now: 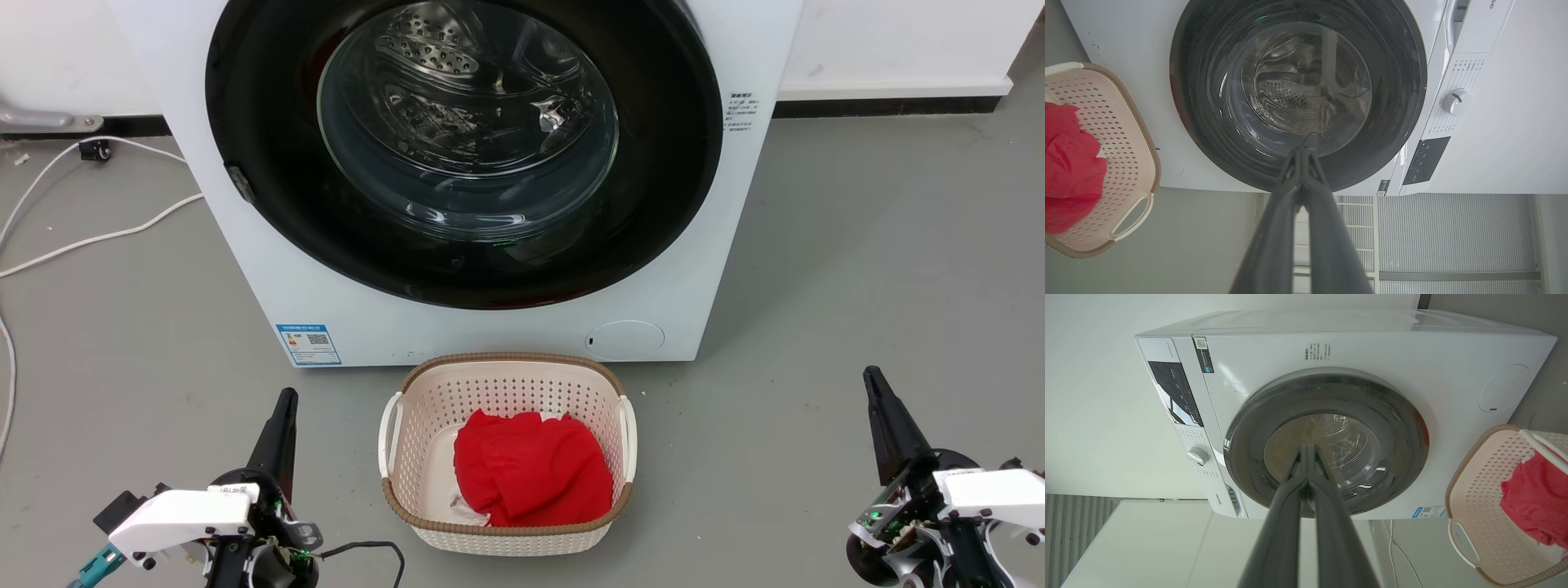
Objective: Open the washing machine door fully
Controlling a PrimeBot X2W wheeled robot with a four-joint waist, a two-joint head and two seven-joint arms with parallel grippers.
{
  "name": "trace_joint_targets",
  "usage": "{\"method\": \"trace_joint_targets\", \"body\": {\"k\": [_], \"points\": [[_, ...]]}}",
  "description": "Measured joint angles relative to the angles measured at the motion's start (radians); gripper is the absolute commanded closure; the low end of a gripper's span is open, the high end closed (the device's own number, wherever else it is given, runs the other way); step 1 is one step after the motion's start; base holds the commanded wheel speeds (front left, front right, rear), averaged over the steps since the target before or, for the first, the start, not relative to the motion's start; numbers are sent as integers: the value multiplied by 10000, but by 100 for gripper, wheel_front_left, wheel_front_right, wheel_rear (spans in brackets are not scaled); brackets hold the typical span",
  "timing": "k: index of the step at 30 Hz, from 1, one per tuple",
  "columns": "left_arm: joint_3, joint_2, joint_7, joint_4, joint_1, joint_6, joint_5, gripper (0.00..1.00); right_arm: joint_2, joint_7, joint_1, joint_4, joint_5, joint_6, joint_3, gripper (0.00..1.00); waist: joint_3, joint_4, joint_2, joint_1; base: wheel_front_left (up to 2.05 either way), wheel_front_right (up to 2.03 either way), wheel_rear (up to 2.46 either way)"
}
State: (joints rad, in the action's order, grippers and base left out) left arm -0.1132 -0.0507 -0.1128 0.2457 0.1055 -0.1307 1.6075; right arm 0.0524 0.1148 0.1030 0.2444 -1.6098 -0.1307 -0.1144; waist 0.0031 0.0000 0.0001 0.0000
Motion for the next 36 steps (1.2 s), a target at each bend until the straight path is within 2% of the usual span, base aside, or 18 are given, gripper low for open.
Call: {"method": "trace_joint_targets", "body": {"k": [2,3,12,20,21,28,34,35,36], "points": [[0,0,0,0,0,0,0,100,0,0,0,0,0,0,0,100,0,0,0,0,0,0,0],[0,0,0,0,0,0,0,0,0,2,0,0,0,0,0,0,0,0,0,0,0,0,0],[247,33,245,205,-269,4,-59,0,-4,-280,-329,82,-8,0,90,0,2,3,0,0,0,0,0],[430,29,650,-128,-250,4,-734,0,-6,-662,-445,-330,362,0,159,0,3,22,0,0,0,0,0],[414,29,884,-481,-246,4,-1557,0,-6,-888,-477,-548,1248,0,205,0,0,34,0,0,0,0,0],[451,29,1204,-1043,-246,2,-3095,0,-6,-1202,-583,-1137,3476,0,407,0,-12,51,0,0,0,0,0],[435,31,1440,-1279,-247,2,-3893,0,-6,-1423,-642,-1490,4773,0,579,0,-38,53,0,0,0,0,0],[479,29,1576,-1434,-247,2,-4621,0,-6,-1592,-675,-1615,5743,0,660,0,-43,48,0,0,0,0,0],[499,29,1616,-1465,-247,2,-4836,0,-6,-1618,-675,-1645,6032,0,679,0,-40,46,0,0,0,0,0]]}}
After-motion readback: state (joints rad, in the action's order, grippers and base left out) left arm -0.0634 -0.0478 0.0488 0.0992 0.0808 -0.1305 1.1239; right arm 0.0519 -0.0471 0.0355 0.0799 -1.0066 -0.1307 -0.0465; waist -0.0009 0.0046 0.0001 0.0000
